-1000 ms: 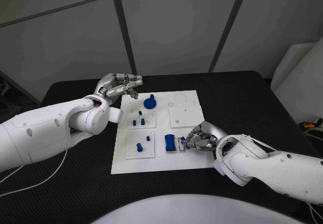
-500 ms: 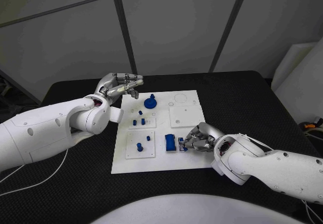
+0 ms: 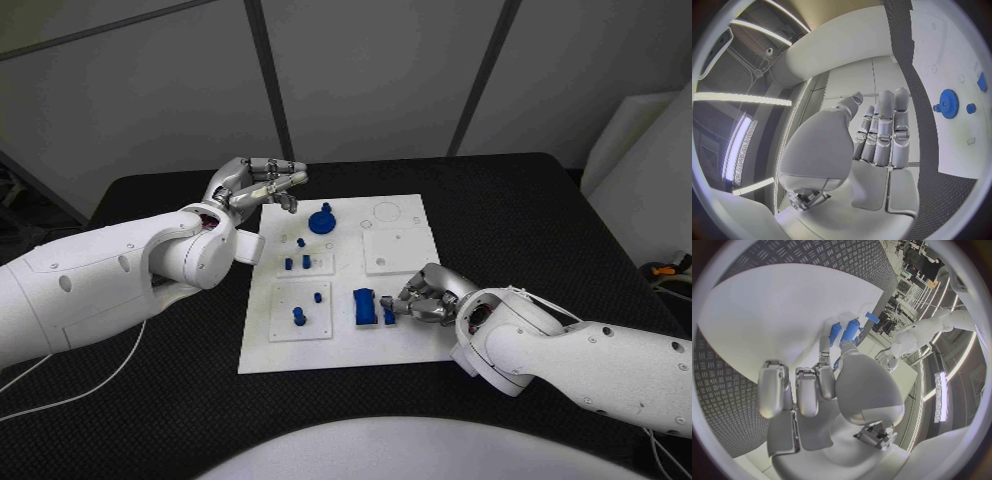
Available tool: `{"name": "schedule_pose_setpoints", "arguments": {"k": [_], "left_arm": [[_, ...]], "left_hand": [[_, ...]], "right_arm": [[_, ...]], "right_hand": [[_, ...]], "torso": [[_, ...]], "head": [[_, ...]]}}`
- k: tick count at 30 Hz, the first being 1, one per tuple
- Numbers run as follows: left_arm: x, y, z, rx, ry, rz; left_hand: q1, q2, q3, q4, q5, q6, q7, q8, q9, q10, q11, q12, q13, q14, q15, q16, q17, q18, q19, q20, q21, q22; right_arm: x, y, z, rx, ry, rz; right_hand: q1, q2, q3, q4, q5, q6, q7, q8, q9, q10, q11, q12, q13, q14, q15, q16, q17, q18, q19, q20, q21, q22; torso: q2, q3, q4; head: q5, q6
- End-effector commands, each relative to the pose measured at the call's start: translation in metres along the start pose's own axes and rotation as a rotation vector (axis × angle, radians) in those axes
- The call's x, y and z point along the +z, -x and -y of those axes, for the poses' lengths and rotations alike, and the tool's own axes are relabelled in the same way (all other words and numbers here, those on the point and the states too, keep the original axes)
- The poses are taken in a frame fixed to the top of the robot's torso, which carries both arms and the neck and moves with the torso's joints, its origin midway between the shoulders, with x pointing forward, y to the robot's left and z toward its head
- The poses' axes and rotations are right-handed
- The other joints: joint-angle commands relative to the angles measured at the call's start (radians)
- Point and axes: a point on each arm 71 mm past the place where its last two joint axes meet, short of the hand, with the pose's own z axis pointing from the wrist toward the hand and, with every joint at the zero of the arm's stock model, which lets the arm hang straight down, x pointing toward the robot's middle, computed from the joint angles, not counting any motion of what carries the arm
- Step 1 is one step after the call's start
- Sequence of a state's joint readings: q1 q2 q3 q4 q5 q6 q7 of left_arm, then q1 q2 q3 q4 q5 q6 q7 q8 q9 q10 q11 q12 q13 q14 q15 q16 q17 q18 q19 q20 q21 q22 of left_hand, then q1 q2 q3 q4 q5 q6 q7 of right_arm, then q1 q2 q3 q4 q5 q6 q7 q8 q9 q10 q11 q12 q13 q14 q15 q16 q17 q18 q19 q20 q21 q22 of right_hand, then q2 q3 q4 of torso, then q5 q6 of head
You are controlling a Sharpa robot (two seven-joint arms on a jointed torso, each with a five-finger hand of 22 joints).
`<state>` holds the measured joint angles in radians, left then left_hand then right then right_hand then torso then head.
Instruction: Assemble the parts on the task board
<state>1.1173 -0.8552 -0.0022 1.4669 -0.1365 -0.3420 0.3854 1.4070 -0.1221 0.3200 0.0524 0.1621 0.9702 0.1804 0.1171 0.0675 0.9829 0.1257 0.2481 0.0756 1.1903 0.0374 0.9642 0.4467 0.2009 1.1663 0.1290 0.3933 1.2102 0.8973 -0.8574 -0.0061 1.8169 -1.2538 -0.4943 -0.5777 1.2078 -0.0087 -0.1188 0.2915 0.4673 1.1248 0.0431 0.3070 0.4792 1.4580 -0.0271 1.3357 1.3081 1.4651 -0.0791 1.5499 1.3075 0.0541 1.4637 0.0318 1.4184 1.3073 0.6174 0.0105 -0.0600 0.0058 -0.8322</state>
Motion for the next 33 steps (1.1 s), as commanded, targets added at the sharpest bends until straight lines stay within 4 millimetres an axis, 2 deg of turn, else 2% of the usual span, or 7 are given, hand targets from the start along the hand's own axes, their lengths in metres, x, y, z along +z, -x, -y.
{"name": "schedule_pose_setpoints", "arguments": {"k": [1,8,12,18,23,27,33], "left_arm": [[0.0002,-0.0014,0.0014,-0.006,-0.004,-0.012],[0.0001,-0.0012,0.0013,-0.006,-0.004,-0.011],[0.0,-0.0009,0.0014,-0.006,-0.004,-0.011],[-0.0002,0.0,0.0014,-0.005,-0.004,-0.009],[-0.0003,0.0003,0.0014,-0.004,-0.004,-0.008],[-0.0004,0.0006,0.0013,-0.004,-0.004,-0.007],[-0.0004,0.0005,0.0014,-0.004,-0.004,-0.008]], "left_hand": [[0.007,0.005,-0.006,-0.001,0.004,-0.004,0.002,0.001,0.0,-0.008,-0.002,0.004,-0.002,-0.007,0.002,0.004,-0.001,-0.019,-0.001,0.007,-0.005,-0.001],[0.007,0.005,-0.006,-0.001,0.004,-0.004,0.002,0.001,0.0,-0.008,-0.002,0.004,-0.002,-0.007,0.002,0.004,-0.001,-0.019,-0.001,0.007,-0.005,-0.001],[0.007,0.005,-0.006,-0.001,0.004,-0.004,0.002,0.001,0.0,-0.008,-0.002,0.004,-0.002,-0.007,0.002,0.004,-0.001,-0.019,-0.001,0.007,-0.005,-0.001],[0.007,0.005,-0.006,-0.001,0.004,-0.004,0.002,0.001,0.0,-0.008,-0.002,0.004,-0.002,-0.007,0.002,0.004,-0.001,-0.019,-0.001,0.007,-0.005,-0.001],[0.007,0.005,-0.006,-0.001,0.004,-0.004,0.002,0.001,0.0,-0.008,-0.002,0.004,-0.002,-0.007,0.002,0.004,-0.001,-0.019,-0.001,0.007,-0.005,-0.001],[0.007,0.005,-0.006,-0.001,0.004,-0.004,0.002,0.001,0.0,-0.008,-0.002,0.004,-0.002,-0.007,0.002,0.004,-0.001,-0.019,-0.001,0.007,-0.005,-0.001],[0.007,0.005,-0.006,-0.001,0.004,-0.004,0.002,0.001,0.0,-0.008,-0.002,0.004,-0.002,-0.007,0.002,0.004,-0.001,-0.019,-0.001,0.007,-0.005,-0.001]], "right_arm": [[-0.0004,-0.0013,-0.0038,-0.009,0.022,-0.003],[-0.0011,-0.0009,-0.0046,-0.009,0.033,0.0],[-0.0025,0.0011,-0.0024,-0.016,0.035,0.003],[-0.0054,0.0043,0.0015,-0.047,0.052,-0.001],[-0.0071,0.0062,0.0032,-0.073,0.067,-0.001],[-0.0075,0.0068,0.0037,-0.084,0.075,-0.001],[-0.0054,0.0064,0.0042,-0.091,0.074,-0.002]], "right_hand": [[-0.026,0.003,-0.016,0.0,-0.03,-0.009,-0.001,0.005,0.006,0.015,0.0,0.007,0.104,0.099,-0.006,0.003,0.23,-0.011,0.0,-0.003,0.004,0.11],[-0.059,0.013,-0.039,0.001,-0.049,-0.012,-0.002,0.011,0.016,0.017,-0.001,0.011,0.108,0.099,-0.007,0.003,0.231,-0.011,0.001,-0.003,0.004,0.112],[-0.037,0.008,-0.041,-0.009,-0.056,-0.014,-0.004,0.013,0.021,0.018,-0.002,0.013,0.11,0.099,-0.008,0.003,0.231,-0.011,0.001,-0.004,0.005,0.112],[0.041,-0.004,-0.052,-0.037,-0.18,-0.022,-0.001,0.02,0.038,0.015,-0.001,0.008,0.109,0.099,-0.008,0.003,0.231,-0.011,0.0,-0.004,0.003,0.112],[0.07,-0.004,-0.063,-0.048,-0.241,-0.025,0.0,0.023,0.046,0.015,0.0,0.007,0.109,0.099,-0.007,0.004,0.232,-0.01,-0.001,-0.003,0.001,0.111],[0.089,-0.001,-0.067,-0.057,-0.272,-0.026,0.0,0.025,0.05,0.015,0.0,0.006,0.11,0.099,-0.006,0.004,0.232,-0.01,-0.001,-0.003,0.001,0.112],[0.093,0.004,-0.067,-0.057,-0.277,-0.026,-0.001,0.025,0.051,0.015,0.0,0.008,0.111,0.099,-0.006,0.004,0.233,-0.011,0.0,-0.003,0.002,0.113]], "torso": [[0.001,0.0002,-0.0007],[0.0,0.0004,-0.0007],[0.0,0.0005,-0.0011],[0.0,0.0004,-0.0012],[0.0,0.0009,-0.0018],[0.0,0.0007,-0.0009],[0.001,0.0001,0.0006]], "head": [[0.0,0.0],[-0.001,0.0],[0.0,0.0],[0.0,0.001],[0.0,0.001],[-0.001,0.002],[-0.002,0.001]]}}
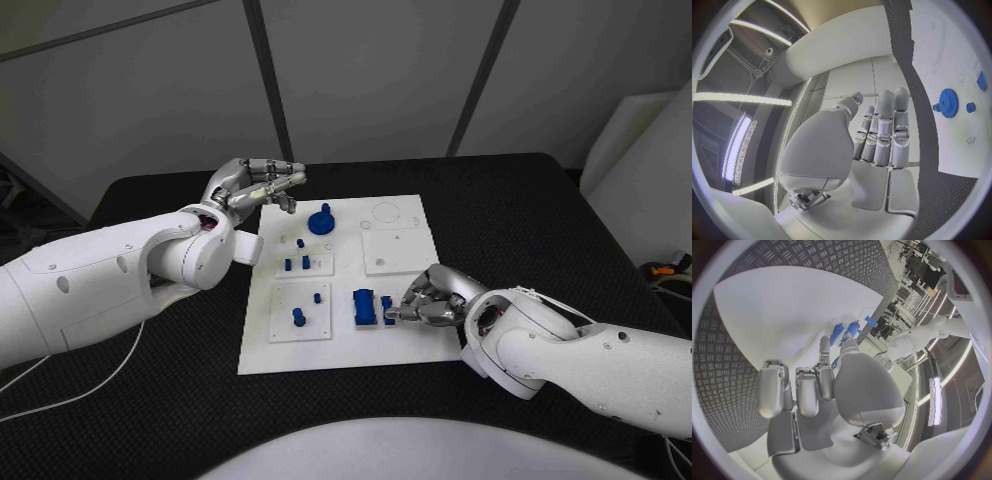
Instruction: Assemble the parts on the task board
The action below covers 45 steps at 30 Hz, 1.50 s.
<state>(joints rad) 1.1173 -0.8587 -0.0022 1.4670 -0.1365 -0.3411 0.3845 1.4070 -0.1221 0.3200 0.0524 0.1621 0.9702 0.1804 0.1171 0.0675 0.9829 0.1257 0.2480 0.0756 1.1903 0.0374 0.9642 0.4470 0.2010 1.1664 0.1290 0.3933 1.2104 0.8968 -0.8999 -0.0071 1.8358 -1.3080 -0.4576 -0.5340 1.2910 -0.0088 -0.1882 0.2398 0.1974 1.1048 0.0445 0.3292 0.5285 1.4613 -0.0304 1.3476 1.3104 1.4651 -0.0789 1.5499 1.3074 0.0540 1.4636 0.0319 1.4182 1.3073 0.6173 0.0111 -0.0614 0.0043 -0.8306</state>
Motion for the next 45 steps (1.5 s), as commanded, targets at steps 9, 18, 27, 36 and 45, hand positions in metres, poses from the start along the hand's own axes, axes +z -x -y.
{"name": "schedule_pose_setpoints", "arguments": {"k": [9,18,27,36,45], "left_arm": [[0.0,-0.001,0.001,-0.006,-0.006,-0.011],[0.0,-0.001,0.001,-0.006,-0.005,-0.011],[0.0,-0.001,0.001,-0.005,-0.006,-0.01],[0.001,0.001,0.001,-0.001,-0.012,0.001],[0.008,0.016,-0.007,-0.047,0.009,0.067]], "left_hand": [[0.007,0.006,-0.007,-0.001,0.004,-0.004,0.003,0.001,0.0,-0.009,-0.002,0.006,-0.002,-0.008,0.002,0.004,-0.002,-0.019,-0.001,0.007,-0.006,-0.002],[0.007,0.006,-0.007,-0.001,0.004,-0.004,0.003,0.001,0.0,-0.009,-0.002,0.006,-0.002,-0.008,0.002,0.004,-0.002,-0.019,-0.001,0.007,-0.006,-0.002],[0.007,0.006,-0.007,-0.001,0.004,-0.004,0.003,0.001,0.0,-0.009,-0.002,0.006,-0.002,-0.008,0.002,0.004,-0.002,-0.019,-0.001,0.007,-0.006,-0.002],[0.007,0.006,-0.007,-0.001,0.004,-0.004,0.003,0.001,0.0,-0.01,-0.002,0.007,-0.002,-0.008,0.002,0.005,-0.003,-0.019,-0.001,0.007,-0.006,-0.002],[0.001,0.007,-0.014,0.006,0.004,0.009,-0.006,0.011,0.001,0.008,-0.006,0.031,0.0,-0.069,0.003,-0.03,-0.027,-0.02,-0.041,0.01,-0.035,-0.014]], "right_arm": [[0.007,-0.003,-0.003,-0.055,0.025,-0.009],[0.008,-0.003,-0.007,-0.063,0.039,0.008],[0.005,0.0,-0.006,-0.029,0.065,0.035],[0.005,0.014,-0.005,0.142,0.176,0.041],[0.042,0.065,0.008,0.521,0.236,0.108]], "right_hand": [[0.077,0.021,0.012,-0.044,-0.027,-0.006,-0.007,0.006,0.009,0.014,-0.001,0.0,0.113,0.099,-0.01,0.005,0.234,-0.01,0.0,-0.005,0.001,0.113],[0.114,0.033,0.026,-0.069,-0.068,-0.005,-0.008,0.006,0.011,0.016,-0.003,0.004,0.116,0.1,-0.011,0.005,0.235,-0.01,0.0,-0.007,0.001,0.113],[0.067,0.024,0.004,-0.043,-0.041,-0.007,-0.004,0.003,0.012,0.013,0.001,-0.004,0.112,0.099,-0.009,0.004,0.233,-0.01,-0.001,-0.006,-0.001,0.113],[0.043,0.001,-0.038,-0.019,0.003,-0.099,0.037,-0.052,-0.005,-0.084,0.035,-0.183,0.001,0.075,0.018,-0.056,0.136,0.019,-0.083,0.014,-0.117,0.004],[0.162,0.041,-0.049,-0.045,0.01,-0.181,0.096,-0.148,-0.065,-0.418,0.09,-0.775,-0.437,-0.187,0.071,-0.744,-0.6,0.126,-0.457,0.065,-0.739,-0.521]], "torso": [[0.001,-0.0001,0.0019],[-0.001,-0.0006,-0.0006],[-0.002,-0.0001,-0.0004],[-0.008,-0.0033,-0.0035],[-0.05,-0.0169,-0.0167]], "head": [[0.0,-0.005],[0.002,-0.006],[0.003,-0.002],[0.0,0.01],[0.003,0.041]]}}
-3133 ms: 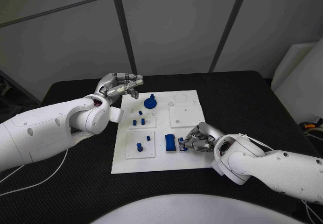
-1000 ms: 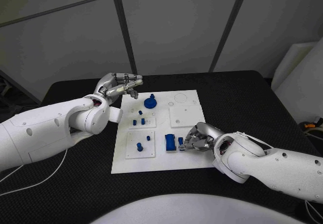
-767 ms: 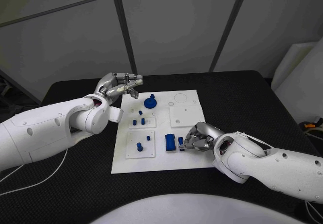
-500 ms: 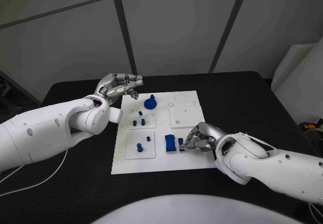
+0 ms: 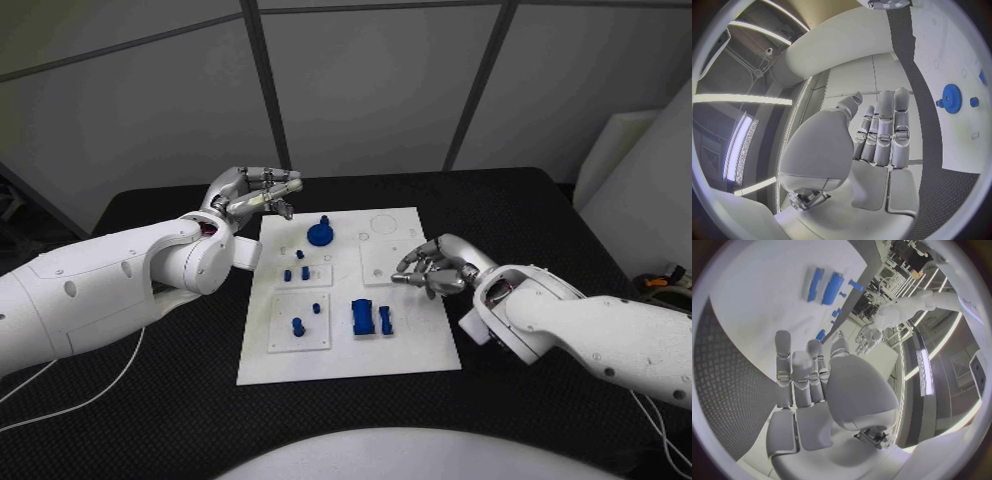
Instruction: Assemble the parts on the task board
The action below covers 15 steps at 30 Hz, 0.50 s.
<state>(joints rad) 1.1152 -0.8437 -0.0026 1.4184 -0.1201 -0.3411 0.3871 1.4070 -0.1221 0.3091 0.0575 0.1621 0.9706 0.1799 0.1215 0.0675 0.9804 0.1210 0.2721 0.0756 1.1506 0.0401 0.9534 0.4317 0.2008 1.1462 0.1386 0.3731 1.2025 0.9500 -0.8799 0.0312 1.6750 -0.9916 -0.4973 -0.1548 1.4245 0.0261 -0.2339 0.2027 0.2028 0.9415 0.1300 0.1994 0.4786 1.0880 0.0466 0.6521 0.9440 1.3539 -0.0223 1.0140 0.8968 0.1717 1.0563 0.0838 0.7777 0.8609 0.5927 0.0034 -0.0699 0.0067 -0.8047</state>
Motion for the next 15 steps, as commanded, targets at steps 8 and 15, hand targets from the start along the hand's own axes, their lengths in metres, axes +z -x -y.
{"name": "schedule_pose_setpoints", "arguments": {"k": [8,15], "left_arm": [[0.015,0.026,-0.011,-0.077,0.0,0.125],[0.023,0.038,-0.024,-0.101,-0.002,0.214]], "left_hand": [[-0.012,0.004,0.005,0.03,0.004,0.033,-0.004,0.016,0.0,0.041,0.015,-0.013,-0.012,-0.2,0.044,-0.35,-0.181,-0.032,-0.259,0.044,-0.218,-0.146],[-0.015,0.011,-0.061,0.051,-0.002,0.015,-0.031,-0.034,-0.002,0.05,0.052,-0.138,-0.012,-0.253,0.113,-0.709,-0.321,-0.017,-0.484,0.14,-0.314,-0.461]], "right_arm": [[0.058,0.053,0.014,0.506,0.067,0.144],[0.087,0.064,0.026,0.571,0.08,0.193]], "right_hand": [[0.147,0.054,0.008,-0.004,-0.018,-0.008,0.043,-0.092,-0.115,-0.083,0.075,-0.388,-0.454,-0.286,0.101,-0.68,-0.455,-0.002,-0.205,0.1,-0.415,-0.295],[0.174,0.064,0.013,-0.01,-0.021,0.047,0.042,-0.135,-0.269,0.026,0.083,-0.536,-0.811,-0.227,0.124,-0.928,-0.688,0.012,-0.135,0.148,-0.623,-0.495]], "torso": [[-0.058,-0.0226,-0.0241],[-0.076,-0.0231,-0.0303]], "head": [[0.001,0.066],[0.011,0.108]]}}
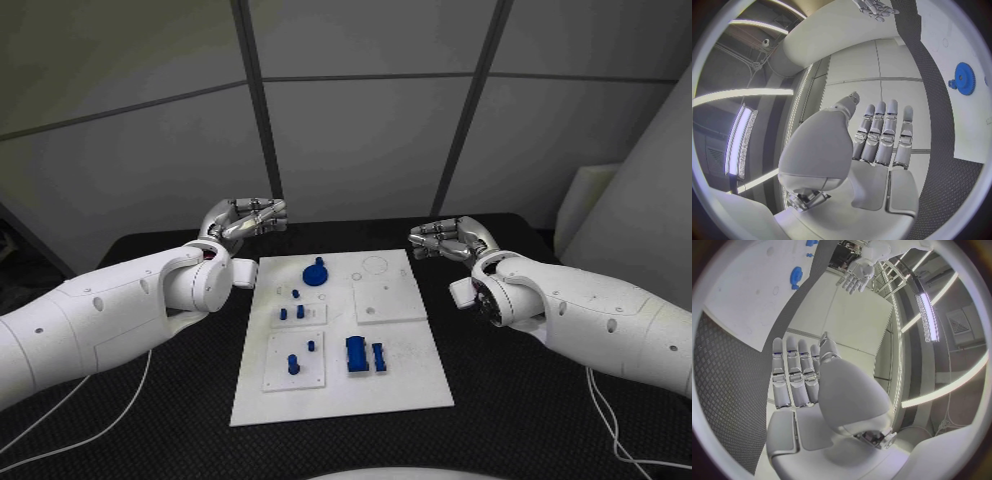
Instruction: Assemble the parts on the task board
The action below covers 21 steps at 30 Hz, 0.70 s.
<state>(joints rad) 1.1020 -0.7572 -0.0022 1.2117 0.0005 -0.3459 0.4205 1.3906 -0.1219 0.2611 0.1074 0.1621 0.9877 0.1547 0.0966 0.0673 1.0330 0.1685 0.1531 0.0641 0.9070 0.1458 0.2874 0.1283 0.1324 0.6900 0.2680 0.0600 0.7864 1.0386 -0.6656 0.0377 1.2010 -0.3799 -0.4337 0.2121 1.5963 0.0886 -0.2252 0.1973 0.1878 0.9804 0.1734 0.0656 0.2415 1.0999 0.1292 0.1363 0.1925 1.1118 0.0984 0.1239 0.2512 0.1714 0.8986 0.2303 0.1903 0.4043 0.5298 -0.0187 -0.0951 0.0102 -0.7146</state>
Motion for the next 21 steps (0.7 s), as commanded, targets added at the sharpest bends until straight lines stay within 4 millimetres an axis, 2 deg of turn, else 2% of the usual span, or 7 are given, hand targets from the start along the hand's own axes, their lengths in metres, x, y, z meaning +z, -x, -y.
{"name": "schedule_pose_setpoints", "arguments": {"k": [1,8,9,12,13,20,21], "left_arm": [[0.004,0.006,-0.003,-0.05,-0.025,0.064],[0.008,0.005,-0.011,-0.053,-0.019,0.098],[0.006,0.003,-0.012,-0.029,0.006,0.059],[0.005,0.0,-0.012,-0.027,0.005,0.06],[0.004,-0.002,-0.011,-0.025,0.004,0.06],[-0.013,-0.031,-0.009,-0.004,-0.01,0.067],[-0.017,-0.037,-0.008,0.0,-0.013,0.068]], "left_hand": [[0.003,0.013,-0.021,0.001,-0.002,-0.004,-0.007,-0.015,-0.002,-0.007,0.003,-0.031,-0.001,-0.014,0.007,-0.064,-0.027,0.052,-0.041,0.014,-0.001,-0.07],[0.016,0.039,-0.079,-0.003,-0.001,-0.013,-0.013,-0.033,-0.003,-0.018,0.003,-0.089,-0.002,-0.003,0.012,-0.172,-0.064,0.052,-0.056,0.02,0.003,-0.222],[-0.407,0.122,-0.128,-0.034,-0.049,-0.302,-0.052,-0.097,-0.067,-0.321,-0.049,-0.153,-0.064,-0.279,-0.035,-0.198,-0.128,0.013,-0.25,-0.067,-0.06,-0.377],[-0.501,0.122,-0.145,-0.107,-0.06,-0.371,-0.065,-0.097,-0.067,-0.392,-0.06,-0.153,-0.064,-0.337,-0.046,-0.213,-0.128,-0.032,-0.29,-0.086,-0.06,-0.427],[-0.538,0.122,-0.151,-0.107,-0.064,-0.397,-0.069,-0.097,-0.067,-0.418,-0.064,-0.153,-0.064,-0.36,-0.05,-0.216,-0.128,-0.036,-0.307,-0.094,-0.06,-0.442],[-0.753,0.122,-0.18,-0.107,-0.089,-0.545,-0.155,-0.097,-0.067,-0.573,-0.091,-0.153,-0.064,-0.498,-0.074,-0.287,-0.128,-0.036,-0.403,-0.137,-0.06,-0.529],[-0.779,0.122,-0.183,-0.107,-0.162,-0.564,-0.155,-0.097,-0.067,-0.592,-0.094,-0.153,-0.064,-0.515,-0.146,-0.287,-0.128,-0.036,-0.415,-0.143,-0.06,-0.54]], "right_arm": [[0.01,0.002,-0.001,0.135,0.051,-0.015],[0.021,0.001,0.002,0.147,0.057,-0.011],[0.018,0.002,0.005,0.083,0.016,0.021],[0.016,0.001,0.004,0.09,0.022,0.026],[0.015,0.001,0.003,0.094,0.026,0.029],[-0.001,-0.008,-0.009,0.15,0.069,0.072],[-0.005,-0.01,-0.012,0.16,0.076,0.08]], "right_hand": [[-0.002,0.003,0.006,-0.006,-0.006,0.009,-0.001,-0.003,-0.043,0.013,0.002,-0.028,-0.077,0.014,0.007,-0.051,-0.058,0.014,0.032,0.001,-0.047,-0.051],[-0.012,0.004,0.015,-0.02,-0.007,0.002,0.002,-0.004,-0.083,0.009,0.011,-0.054,-0.127,0.005,0.015,-0.061,-0.115,0.013,0.057,0.004,-0.088,-0.101],[-0.479,-0.089,0.078,-0.07,-0.06,-0.291,-0.054,-0.066,-0.126,-0.323,-0.037,-0.136,-0.192,-0.33,-0.022,-0.124,-0.15,-0.052,-0.236,-0.068,-0.114,-0.186],[-0.583,-0.089,0.091,-0.083,-0.072,-0.353,-0.062,-0.066,-0.139,-0.391,-0.04,-0.136,-0.192,-0.399,-0.026,-0.124,-0.163,-0.052,-0.289,-0.081,-0.19,-0.209],[-0.621,-0.089,0.096,-0.088,-0.076,-0.376,-0.066,-0.066,-0.143,-0.418,-0.044,-0.136,-0.192,-0.426,-0.098,-0.124,-0.166,-0.052,-0.312,-0.087,-0.19,-0.217],[-0.87,-0.089,0.127,-0.118,-0.105,-0.531,-0.093,-0.066,-0.168,-0.593,-0.129,-0.136,-0.192,-0.601,-0.098,-0.124,-0.251,-0.079,-0.463,-0.123,-0.19,-0.265],[-0.898,-0.089,0.13,-0.122,-0.108,-0.548,-0.096,-0.066,-0.171,-0.612,-0.129,-0.136,-0.192,-0.621,-0.098,-0.124,-0.251,-0.079,-0.479,-0.127,-0.19,-0.27]], "torso": [[-0.015,-0.0008,-0.005],[-0.013,0.0011,-0.0048],[-0.013,-0.0001,-0.0039],[-0.011,0.0014,0.0039],[-0.009,0.0023,0.0085],[0.007,0.0135,0.0679],[0.009,0.0148,0.0748]], "head": [[0.009,0.022],[0.015,0.039],[0.011,0.031],[0.01,0.038],[0.009,0.042],[-0.004,0.092],[-0.006,0.098]]}}
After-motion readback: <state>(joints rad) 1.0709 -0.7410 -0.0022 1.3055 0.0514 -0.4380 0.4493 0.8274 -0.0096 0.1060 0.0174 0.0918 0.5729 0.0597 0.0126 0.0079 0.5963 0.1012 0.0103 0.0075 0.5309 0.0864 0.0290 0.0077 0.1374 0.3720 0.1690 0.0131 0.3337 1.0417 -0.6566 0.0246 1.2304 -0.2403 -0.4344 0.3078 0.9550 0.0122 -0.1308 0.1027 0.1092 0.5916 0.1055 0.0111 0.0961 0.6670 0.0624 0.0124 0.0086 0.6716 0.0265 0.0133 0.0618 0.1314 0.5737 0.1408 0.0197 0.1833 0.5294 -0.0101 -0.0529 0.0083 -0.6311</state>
